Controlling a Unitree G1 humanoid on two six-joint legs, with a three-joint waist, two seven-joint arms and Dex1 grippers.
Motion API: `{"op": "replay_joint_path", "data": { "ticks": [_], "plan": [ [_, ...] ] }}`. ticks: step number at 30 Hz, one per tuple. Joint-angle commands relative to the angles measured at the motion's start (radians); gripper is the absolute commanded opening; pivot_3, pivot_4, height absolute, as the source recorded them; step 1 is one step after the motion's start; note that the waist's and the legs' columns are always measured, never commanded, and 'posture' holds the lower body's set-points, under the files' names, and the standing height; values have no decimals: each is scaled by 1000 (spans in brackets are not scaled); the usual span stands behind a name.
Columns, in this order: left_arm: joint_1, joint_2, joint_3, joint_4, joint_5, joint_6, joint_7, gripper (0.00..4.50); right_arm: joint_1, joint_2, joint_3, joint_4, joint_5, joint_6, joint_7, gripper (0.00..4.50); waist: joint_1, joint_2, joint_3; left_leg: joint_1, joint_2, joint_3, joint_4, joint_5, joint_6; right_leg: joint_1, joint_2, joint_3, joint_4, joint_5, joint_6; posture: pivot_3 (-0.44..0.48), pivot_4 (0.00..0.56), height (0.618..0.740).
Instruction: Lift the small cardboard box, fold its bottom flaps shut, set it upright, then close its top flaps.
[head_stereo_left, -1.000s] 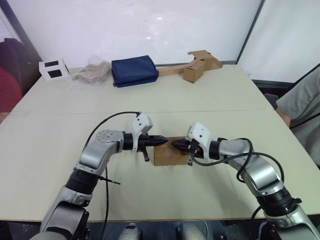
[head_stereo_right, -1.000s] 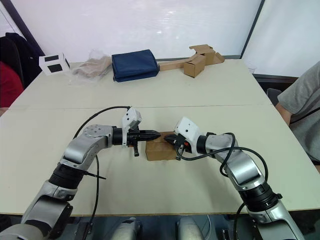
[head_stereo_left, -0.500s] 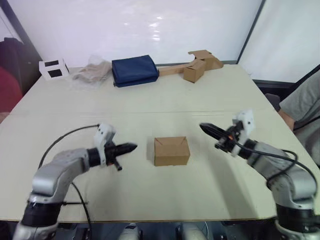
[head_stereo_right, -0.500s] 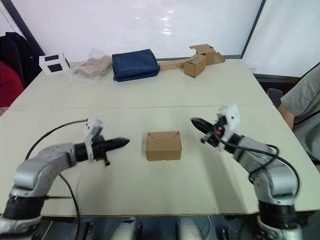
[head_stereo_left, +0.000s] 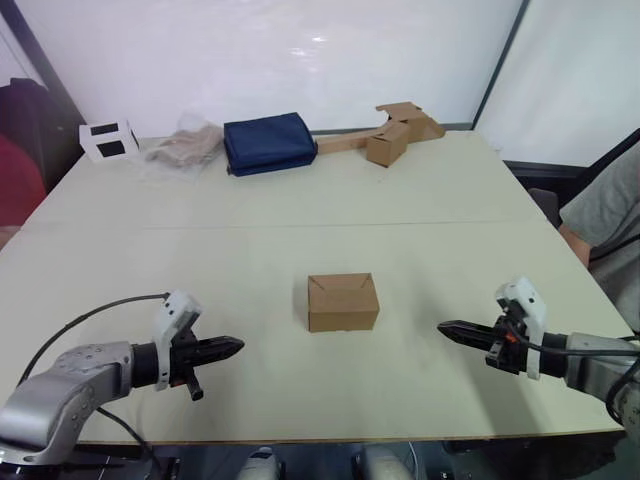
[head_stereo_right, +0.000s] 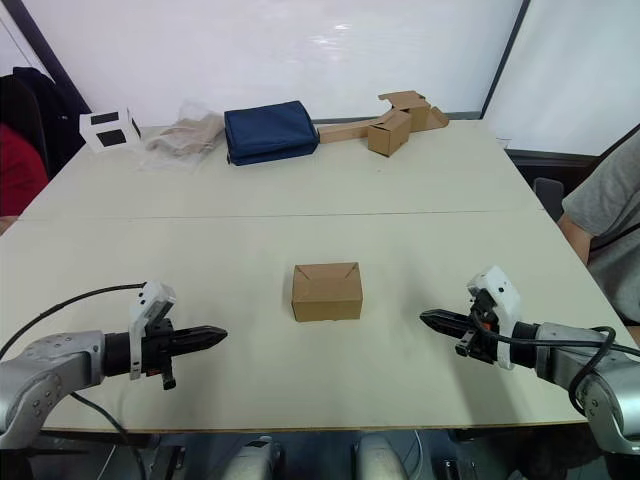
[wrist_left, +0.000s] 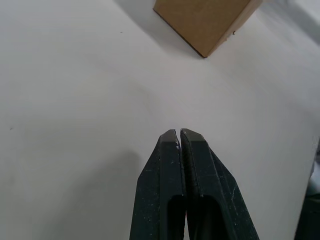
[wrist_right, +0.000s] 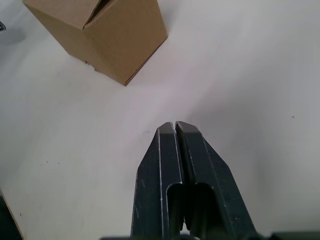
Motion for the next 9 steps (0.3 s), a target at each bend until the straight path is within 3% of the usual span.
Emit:
{"op": "replay_joint_path", "data": {
  "ticks": [1, 9],
  "plan": [
    [23, -18, 54, -39, -78, 36, 19, 85, 0, -3, -5, -22, 24, -8, 11, 0, 0, 0, 0, 0, 0, 0, 0, 0, 0, 0, 0, 0, 0, 0, 0, 0, 150, 740],
    [63, -20, 99, -60, -161, 95, 55, 85, -10, -1, 31, -2, 13, -26, 21, 0, 0, 0, 0, 0, 0, 0, 0, 0, 0, 0, 0, 0, 0, 0, 0, 0, 150, 740]
  ]
}}
